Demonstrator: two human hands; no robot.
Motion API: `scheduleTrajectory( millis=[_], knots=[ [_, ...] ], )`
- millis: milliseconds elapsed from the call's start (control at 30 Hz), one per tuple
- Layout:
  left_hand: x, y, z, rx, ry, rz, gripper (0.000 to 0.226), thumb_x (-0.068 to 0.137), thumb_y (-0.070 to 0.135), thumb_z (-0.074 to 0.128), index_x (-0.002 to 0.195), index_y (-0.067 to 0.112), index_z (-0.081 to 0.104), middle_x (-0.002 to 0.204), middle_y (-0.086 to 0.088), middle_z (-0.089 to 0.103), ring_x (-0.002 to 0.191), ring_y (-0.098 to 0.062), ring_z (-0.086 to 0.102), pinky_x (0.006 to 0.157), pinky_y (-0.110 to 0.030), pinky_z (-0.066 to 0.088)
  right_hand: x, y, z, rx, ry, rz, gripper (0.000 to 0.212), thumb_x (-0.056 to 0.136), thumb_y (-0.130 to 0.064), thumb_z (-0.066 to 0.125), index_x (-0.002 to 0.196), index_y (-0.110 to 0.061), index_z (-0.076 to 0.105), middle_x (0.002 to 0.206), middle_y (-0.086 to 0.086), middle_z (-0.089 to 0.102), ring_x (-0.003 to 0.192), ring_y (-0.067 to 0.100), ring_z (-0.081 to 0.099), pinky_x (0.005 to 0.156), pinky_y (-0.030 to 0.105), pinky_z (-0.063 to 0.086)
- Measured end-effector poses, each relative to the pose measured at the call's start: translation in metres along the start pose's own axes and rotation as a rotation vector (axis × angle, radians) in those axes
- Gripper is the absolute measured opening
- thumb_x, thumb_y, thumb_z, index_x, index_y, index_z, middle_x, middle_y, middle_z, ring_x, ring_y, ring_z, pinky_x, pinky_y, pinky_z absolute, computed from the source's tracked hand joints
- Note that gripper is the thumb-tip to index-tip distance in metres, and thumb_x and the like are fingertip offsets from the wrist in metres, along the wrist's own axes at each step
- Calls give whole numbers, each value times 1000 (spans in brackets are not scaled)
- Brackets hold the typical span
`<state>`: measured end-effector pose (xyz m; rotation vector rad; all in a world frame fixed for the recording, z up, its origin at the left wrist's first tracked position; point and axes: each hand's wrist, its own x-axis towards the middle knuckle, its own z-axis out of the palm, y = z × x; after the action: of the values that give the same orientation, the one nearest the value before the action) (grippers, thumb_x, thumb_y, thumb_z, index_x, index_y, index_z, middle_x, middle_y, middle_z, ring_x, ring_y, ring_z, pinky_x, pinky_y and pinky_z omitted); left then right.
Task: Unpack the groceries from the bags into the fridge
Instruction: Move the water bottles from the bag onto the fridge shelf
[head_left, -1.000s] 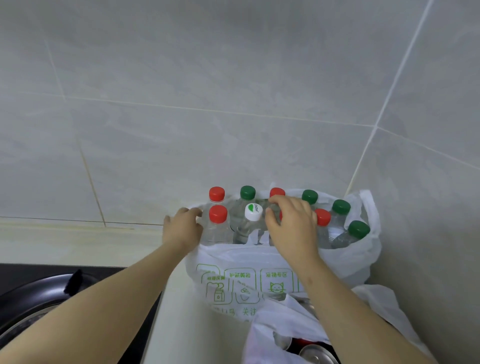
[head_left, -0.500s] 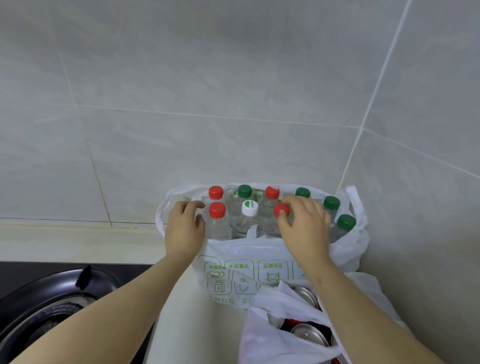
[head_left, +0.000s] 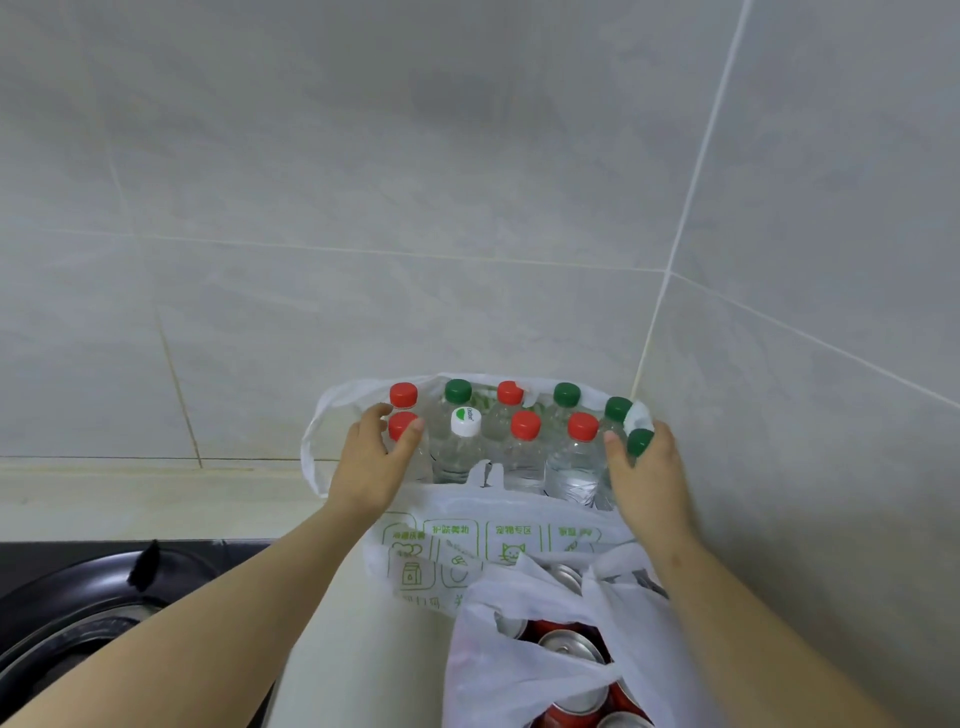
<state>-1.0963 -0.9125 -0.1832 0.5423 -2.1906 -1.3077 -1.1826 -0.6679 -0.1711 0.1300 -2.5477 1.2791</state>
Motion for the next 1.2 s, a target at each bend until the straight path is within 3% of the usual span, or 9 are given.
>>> scheduleTrajectory(
  millis=[100, 233, 400, 533, 667, 733, 867, 1033, 1200],
  knots=[
    [-5, -6, 3, 0, -47, -25, 66, 79, 43, 69, 132, 16, 39, 120, 0, 50, 109, -16, 49, 92, -31, 40, -2, 7, -2, 77, -36, 79, 62, 82, -43, 65, 126, -10, 37, 113, 6, 57, 103, 31, 57, 83, 38, 46],
    [-10, -20, 7, 57, -78, -93, 105, 49, 56, 77, 136, 24, 30, 124, -7, 50, 113, -28, 52, 93, -47, 48, -2, 22, 2, 58, -90, 138, 74, 69, -31, 80, 125, -10, 37, 115, 5, 55, 104, 29, 55, 81, 32, 44],
    [-17, -23, 16, 80, -38, -143, 111, 64, 25, 85, 146, 23, 10, 141, -15, 23, 125, -33, 35, 99, -42, 36, -4, 37, 9, 198, -152, 361, 81, 68, -13, 82, 130, -1, 31, 117, 13, 50, 93, 22, 47, 77, 29, 37],
    [-16, -30, 17, 16, -33, -201, 111, 64, 21, 85, 145, 24, 10, 140, -15, 25, 124, -34, 35, 99, -45, 37, 6, 45, 17, 283, -201, 499, 81, 60, -10, 85, 127, 0, 40, 115, 13, 55, 95, 27, 55, 77, 31, 43],
    [-16, -29, 17, 9, -31, -243, 114, 64, 21, 85, 146, 25, 7, 142, -17, 23, 125, -37, 37, 99, -46, 38, 10, 46, 21, 299, -139, 595, 54, 70, -2, 69, 119, 5, 47, 105, 21, 60, 74, 27, 55, 64, 26, 43],
    [-17, -27, 16, 93, -30, -221, 116, 64, 26, 85, 147, 26, 4, 141, -17, 23, 124, -38, 39, 100, -47, 38, 10, 43, 21, 216, -40, 603, 52, 70, -11, 66, 117, 4, 49, 109, 24, 61, 87, 34, 61, 73, 33, 49],
    [-18, -14, 12, 165, 28, -109, 106, 66, 27, 80, 146, 25, 10, 136, -14, 28, 117, -34, 45, 97, -42, 41, 2, 19, 9, 8, 133, 411, 49, 77, -24, 65, 120, -2, 53, 125, 24, 53, 116, 41, 48, 101, 44, 39],
    [-14, 12, 5, 204, 133, 107, 81, 73, 27, 74, 140, 23, 29, 124, -8, 36, 101, -25, 51, 92, -36, 43, -13, -34, -7, 53, 260, 58, 45, 80, -13, 62, 123, -8, 51, 131, 15, 47, 125, 32, 37, 102, 34, 23],
    [-4, 32, -5, 371, -8, 170, 55, 82, 24, 63, 132, 17, 42, 130, -8, 40, 106, -23, 54, 94, -39, 46, -34, -72, 13, 62, -57, -299, 26, 83, -9, 55, 107, -14, 63, 106, 4, 62, 106, 26, 53, 93, 41, 41]
  ],
)
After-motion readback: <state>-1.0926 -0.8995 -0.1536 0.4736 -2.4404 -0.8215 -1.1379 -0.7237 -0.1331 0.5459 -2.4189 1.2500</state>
